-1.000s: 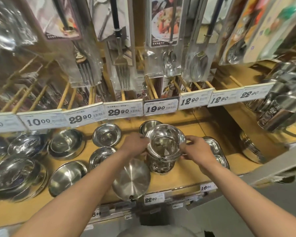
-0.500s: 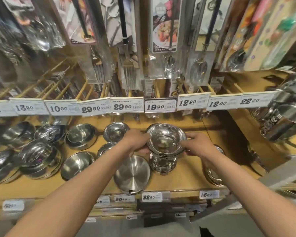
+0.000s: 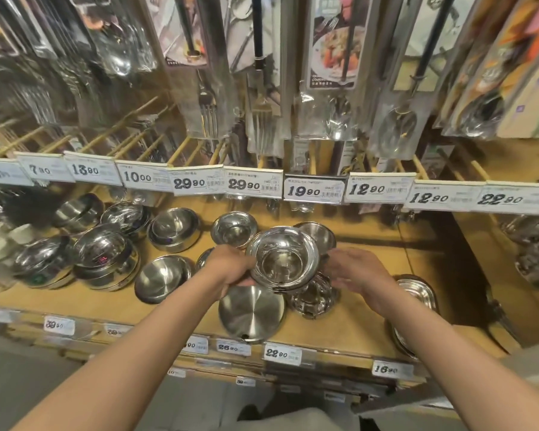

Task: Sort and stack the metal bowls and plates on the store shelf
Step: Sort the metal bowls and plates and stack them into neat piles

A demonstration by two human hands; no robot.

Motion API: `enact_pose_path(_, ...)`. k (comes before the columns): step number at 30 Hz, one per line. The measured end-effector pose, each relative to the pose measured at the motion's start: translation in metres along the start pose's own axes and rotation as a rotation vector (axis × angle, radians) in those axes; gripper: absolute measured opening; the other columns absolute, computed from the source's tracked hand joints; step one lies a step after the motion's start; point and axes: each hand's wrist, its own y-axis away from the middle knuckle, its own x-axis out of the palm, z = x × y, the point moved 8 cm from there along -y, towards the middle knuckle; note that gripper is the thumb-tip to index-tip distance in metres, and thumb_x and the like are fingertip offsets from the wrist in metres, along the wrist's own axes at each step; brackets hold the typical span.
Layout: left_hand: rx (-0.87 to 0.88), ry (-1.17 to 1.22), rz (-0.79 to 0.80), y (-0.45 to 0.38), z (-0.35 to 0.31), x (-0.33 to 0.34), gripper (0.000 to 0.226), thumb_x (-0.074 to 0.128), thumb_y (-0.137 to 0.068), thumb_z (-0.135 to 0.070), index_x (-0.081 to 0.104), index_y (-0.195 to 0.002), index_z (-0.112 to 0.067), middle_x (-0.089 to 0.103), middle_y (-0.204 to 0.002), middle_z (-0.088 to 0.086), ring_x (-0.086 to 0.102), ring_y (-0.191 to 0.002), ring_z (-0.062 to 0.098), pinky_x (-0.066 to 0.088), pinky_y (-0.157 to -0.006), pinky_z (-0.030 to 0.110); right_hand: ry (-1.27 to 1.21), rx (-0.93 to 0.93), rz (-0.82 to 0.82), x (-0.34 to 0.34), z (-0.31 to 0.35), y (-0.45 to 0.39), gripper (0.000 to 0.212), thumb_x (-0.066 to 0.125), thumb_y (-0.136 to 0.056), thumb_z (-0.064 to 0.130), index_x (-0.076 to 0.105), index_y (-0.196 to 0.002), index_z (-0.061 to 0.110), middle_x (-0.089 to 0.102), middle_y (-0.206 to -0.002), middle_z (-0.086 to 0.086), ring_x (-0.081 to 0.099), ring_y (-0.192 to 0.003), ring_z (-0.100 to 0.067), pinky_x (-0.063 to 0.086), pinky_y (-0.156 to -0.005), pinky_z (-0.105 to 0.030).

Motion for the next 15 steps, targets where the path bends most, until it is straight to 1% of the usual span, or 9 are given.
enact_pose_path(1,-0.004,0.024,-0.032,-0.001,0.005,-0.007,0.005,0.070,-0.084,0.006,0.067,-0.081,0.004,0.073,-0.075,0.020,0.073,-0.056,0.024,0.061,-0.052,0.032,-0.005,0.015,-0.025,-0.004,-0.010,-0.003,0.016,0.071,-0.093,0.026,0.071,-0.103,0.013,0.074,-0.101,-0.009,0.070,-0.094,-0.023,0.056,-0.058,-0.023)
enact_pose_path(2,-0.007,0.048,-0.060,-0.002,0.011,-0.013,0.009,0.070,-0.083,0.007,0.066,-0.078,0.001,0.072,-0.074,0.018,0.071,-0.052,0.020,0.060,-0.048,0.029,0.021,0.031,-0.058,-0.009,-0.022,-0.007,0.014,0.071,-0.093,0.025,0.071,-0.097,0.012,0.074,-0.092,-0.007,0.069,-0.084,-0.021,0.053,-0.057,-0.023)
enact_pose_path(4,-0.014,0.073,-0.099,-0.004,0.022,-0.023,0.014,0.072,-0.083,0.008,0.064,-0.074,-0.001,0.069,-0.072,0.017,0.068,-0.047,0.015,0.057,-0.045,0.026,0.162,0.057,-0.112,-0.020,-0.046,-0.015,0.016,0.071,-0.092,0.027,0.070,-0.087,0.011,0.069,-0.075,-0.006,0.060,-0.063,-0.020,0.046,-0.058,-0.025)
enact_pose_path(5,-0.024,0.073,-0.113,-0.005,0.028,-0.026,0.014,0.072,-0.083,0.007,0.064,-0.074,-0.001,0.070,-0.074,0.018,0.068,-0.048,0.016,0.058,-0.046,0.027,0.228,0.067,-0.110,-0.022,-0.058,-0.019,0.019,0.070,-0.092,0.030,0.070,-0.086,0.011,0.067,-0.074,-0.008,0.057,-0.062,-0.022,0.044,-0.061,-0.029)
enact_pose_path(8,-0.055,0.076,-0.149,-0.006,0.044,-0.035,0.011,0.073,-0.084,0.005,0.064,-0.081,0.000,0.068,-0.090,0.025,0.070,-0.061,0.024,0.064,-0.058,0.035,0.298,0.119,-0.106,-0.021,-0.084,-0.028,0.030,0.069,-0.092,0.037,0.064,-0.105,0.011,0.066,-0.090,-0.013,0.060,-0.078,-0.028,0.049,-0.070,-0.037)
enact_pose_path(10,-0.071,0.095,-0.172,-0.005,0.053,-0.039,0.015,0.073,-0.085,0.004,0.061,-0.078,-0.002,0.066,-0.093,0.025,0.071,-0.067,0.027,0.064,-0.059,0.036,0.288,0.157,-0.120,-0.019,-0.096,-0.033,0.032,0.068,-0.093,0.033,0.062,-0.102,0.004,0.069,-0.095,-0.016,0.064,-0.084,-0.034,0.055,-0.081,-0.048)
enact_pose_path(11,-0.084,0.116,-0.176,-0.005,0.058,-0.039,0.016,0.073,-0.086,0.004,0.061,-0.076,-0.003,0.068,-0.096,0.027,0.073,-0.076,0.030,0.065,-0.063,0.039,0.259,0.179,-0.116,-0.017,-0.101,-0.034,0.030,0.068,-0.093,0.030,0.062,-0.101,0.003,0.069,-0.096,-0.016,0.065,-0.084,-0.032,0.057,-0.086,-0.050)
enact_pose_path(13,-0.106,0.150,-0.178,-0.004,0.064,-0.040,0.012,0.072,-0.086,0.004,0.061,-0.082,-0.001,0.070,-0.103,0.029,0.073,-0.093,0.038,0.063,-0.076,0.048,0.184,0.232,-0.091,-0.010,-0.110,-0.036,0.028,0.069,-0.094,0.026,0.061,-0.109,0.005,0.066,-0.102,-0.013,0.065,-0.084,-0.024,0.060,-0.087,-0.047)
enact_pose_path(15,-0.121,0.157,-0.175,-0.004,0.069,-0.042,0.012,0.072,-0.087,0.003,0.062,-0.093,0.002,0.070,-0.105,0.029,0.072,-0.096,0.038,0.061,-0.083,0.051,0.138,0.262,-0.079,-0.004,-0.116,-0.038,0.034,0.068,-0.095,0.020,0.059,-0.124,0.005,0.065,-0.118,-0.014,0.067,-0.090,-0.024,0.062,-0.083,-0.039)
